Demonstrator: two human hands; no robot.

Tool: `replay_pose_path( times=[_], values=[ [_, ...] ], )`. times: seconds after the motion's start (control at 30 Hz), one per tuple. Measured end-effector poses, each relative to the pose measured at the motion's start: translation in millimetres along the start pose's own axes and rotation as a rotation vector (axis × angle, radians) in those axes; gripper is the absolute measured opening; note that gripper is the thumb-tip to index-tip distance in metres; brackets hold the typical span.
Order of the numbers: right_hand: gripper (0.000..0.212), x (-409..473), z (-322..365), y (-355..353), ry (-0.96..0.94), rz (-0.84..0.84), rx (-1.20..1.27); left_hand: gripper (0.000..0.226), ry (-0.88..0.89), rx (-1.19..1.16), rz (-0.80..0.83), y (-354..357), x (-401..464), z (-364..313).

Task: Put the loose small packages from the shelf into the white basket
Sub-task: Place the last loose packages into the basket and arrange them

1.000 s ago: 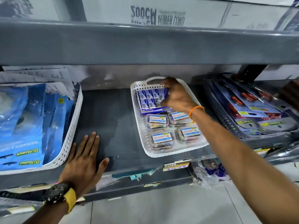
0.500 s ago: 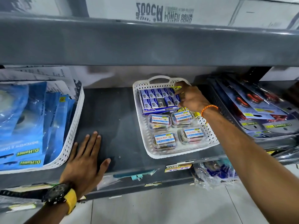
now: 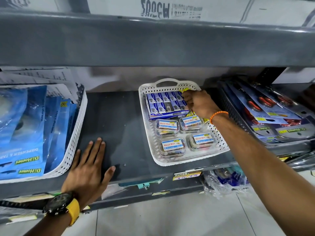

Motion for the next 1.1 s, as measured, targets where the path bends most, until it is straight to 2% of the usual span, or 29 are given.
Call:
replay_pose_path(
  times=[0.2,0.3,0.43,0.6,1.1],
  values=[
    [0.034,-14,21,4,-0.08,-0.094,-0.283,0.085,-0.001,-0.002,0.004,-1,0,0],
    [0.032,-13,26,8,-0.086,-0.094,-0.15,0.085,-0.001,0.006,0.006,0,1,0],
    [0.028,-9,51,17,-0.231,-0.03,-0.057,0.084,-0.002,0.008,0.003,1,2,1],
    [0.023,-6,65,20,-0.31,-0.02,-0.056,0.084,-0.012,-0.004,-0.007,0,1,0],
    [0.019,-3,71,21,-0.353,0.006,-0.212,0.089,-0.007,0.02,0.008,0,2,0]
  ],
)
Point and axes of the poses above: each hand's wrist, its own x-axis towards the middle knuckle, its own y-axis out of the palm, z = x × y, the point moved 10 cm from there along x, towards the middle knuckle, and after that the axes turned 8 degrees about z, right-handed, at the moved point
